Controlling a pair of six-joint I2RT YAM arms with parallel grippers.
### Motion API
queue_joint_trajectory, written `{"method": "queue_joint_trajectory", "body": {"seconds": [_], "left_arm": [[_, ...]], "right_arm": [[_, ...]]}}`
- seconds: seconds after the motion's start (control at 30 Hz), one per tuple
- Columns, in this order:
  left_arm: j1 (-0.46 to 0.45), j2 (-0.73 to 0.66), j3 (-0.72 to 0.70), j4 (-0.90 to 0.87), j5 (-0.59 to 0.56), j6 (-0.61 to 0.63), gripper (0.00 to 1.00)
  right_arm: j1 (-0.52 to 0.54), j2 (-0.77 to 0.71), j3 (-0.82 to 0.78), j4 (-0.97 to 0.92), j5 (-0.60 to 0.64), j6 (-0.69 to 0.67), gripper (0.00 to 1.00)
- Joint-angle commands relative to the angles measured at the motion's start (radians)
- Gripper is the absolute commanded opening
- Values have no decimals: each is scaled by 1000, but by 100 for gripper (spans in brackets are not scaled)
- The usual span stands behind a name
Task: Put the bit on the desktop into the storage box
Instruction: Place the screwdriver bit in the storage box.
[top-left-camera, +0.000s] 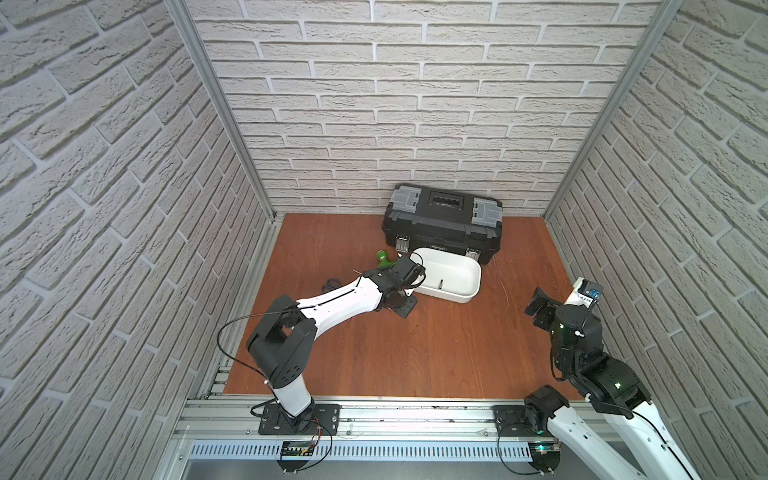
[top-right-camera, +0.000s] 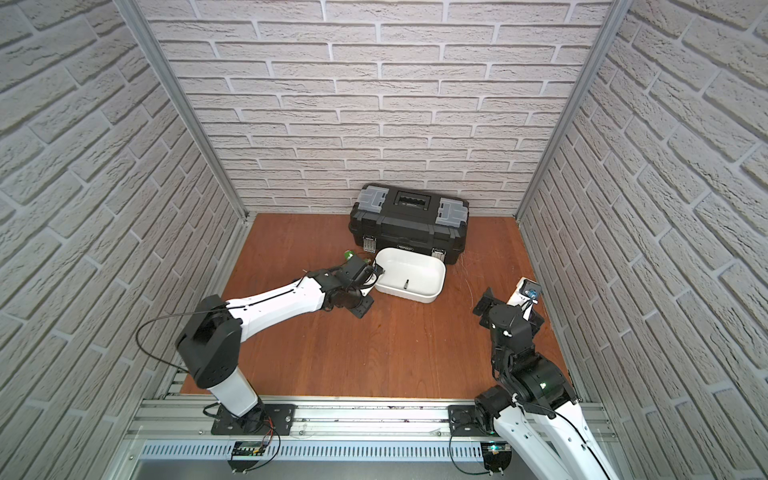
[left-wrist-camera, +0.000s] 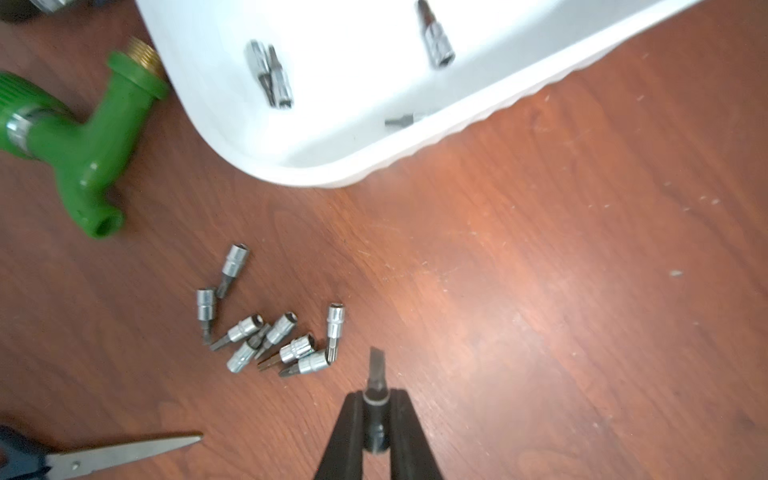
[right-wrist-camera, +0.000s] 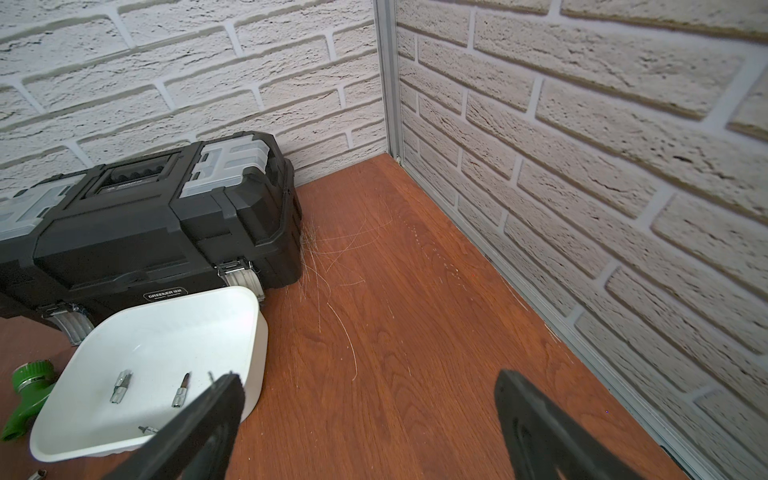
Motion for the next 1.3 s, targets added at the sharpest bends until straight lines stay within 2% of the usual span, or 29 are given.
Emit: {"method": "queue_joint_trajectory", "body": {"seconds": [0.0, 0.2, 0.73, 1.27], "left_arm": [[-5, -44, 45, -9, 0, 18, 7], [-4, -20, 159, -28, -3, 77, 10], [46, 283, 469, 26, 73, 187, 5], [81, 477, 574, 60, 110, 191, 2]], "right_arm": [[-3, 10, 15, 46, -2, 1, 98], [-4, 16, 14, 49, -16, 3, 98], [-3, -8, 20, 13, -3, 4, 98], [-4, -13, 20, -3, 2, 2, 98]]}}
